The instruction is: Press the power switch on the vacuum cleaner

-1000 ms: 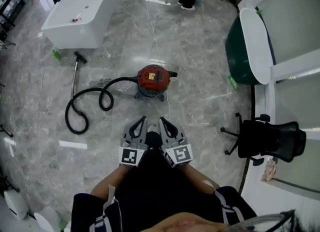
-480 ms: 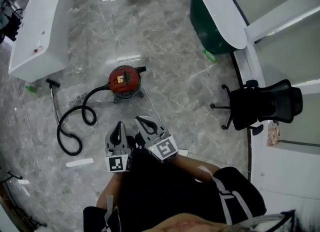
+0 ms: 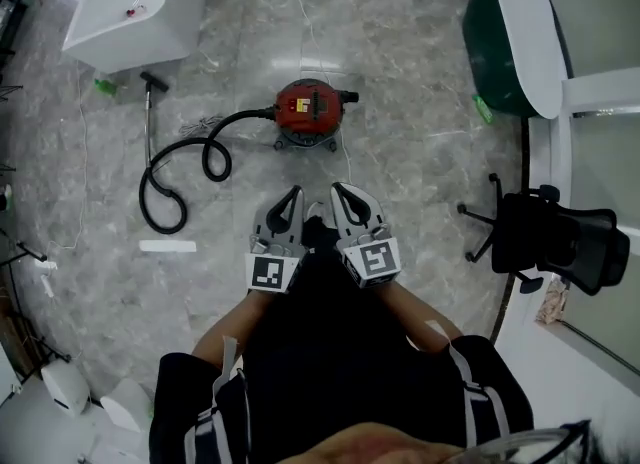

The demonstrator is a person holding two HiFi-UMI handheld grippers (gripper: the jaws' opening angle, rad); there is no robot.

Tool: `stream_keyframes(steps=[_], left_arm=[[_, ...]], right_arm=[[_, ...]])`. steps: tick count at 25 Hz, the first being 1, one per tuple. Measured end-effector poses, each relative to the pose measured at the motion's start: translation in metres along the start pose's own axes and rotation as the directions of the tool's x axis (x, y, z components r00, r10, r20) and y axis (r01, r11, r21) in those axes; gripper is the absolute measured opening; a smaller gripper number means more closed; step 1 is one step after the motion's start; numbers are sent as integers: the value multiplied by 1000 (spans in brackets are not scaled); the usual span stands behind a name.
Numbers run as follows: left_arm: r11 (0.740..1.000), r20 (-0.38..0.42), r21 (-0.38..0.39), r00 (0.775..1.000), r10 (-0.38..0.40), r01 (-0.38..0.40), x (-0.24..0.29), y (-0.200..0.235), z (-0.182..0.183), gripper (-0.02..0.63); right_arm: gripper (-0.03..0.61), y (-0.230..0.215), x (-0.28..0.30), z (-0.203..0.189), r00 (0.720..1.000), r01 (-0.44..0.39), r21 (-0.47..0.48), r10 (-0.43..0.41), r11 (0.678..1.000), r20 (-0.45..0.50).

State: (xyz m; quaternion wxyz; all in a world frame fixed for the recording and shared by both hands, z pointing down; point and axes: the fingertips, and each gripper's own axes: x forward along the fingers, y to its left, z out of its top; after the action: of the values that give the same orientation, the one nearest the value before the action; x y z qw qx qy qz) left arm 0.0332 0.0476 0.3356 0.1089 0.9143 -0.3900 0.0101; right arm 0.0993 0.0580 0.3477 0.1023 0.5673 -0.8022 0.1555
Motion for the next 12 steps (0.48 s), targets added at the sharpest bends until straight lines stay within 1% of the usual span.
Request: stream_keyframes(steps=[4,7,12], left_arm=[[998,-30,-24,998,54,-55,-7,27,-2,18],[996,-40,-34,996,81,-83,-8,41,-8,18],[991,-31,-59,993,114,-116,-7,59,-11,18]], right_arm=[[15,0,27,-14,995,-18,-11,17,1000,-99],[15,-9,49,-27,986,-21,-21,17,1000,-164],[15,-24,89,-35,974,-42,-110,16,993,-228]])
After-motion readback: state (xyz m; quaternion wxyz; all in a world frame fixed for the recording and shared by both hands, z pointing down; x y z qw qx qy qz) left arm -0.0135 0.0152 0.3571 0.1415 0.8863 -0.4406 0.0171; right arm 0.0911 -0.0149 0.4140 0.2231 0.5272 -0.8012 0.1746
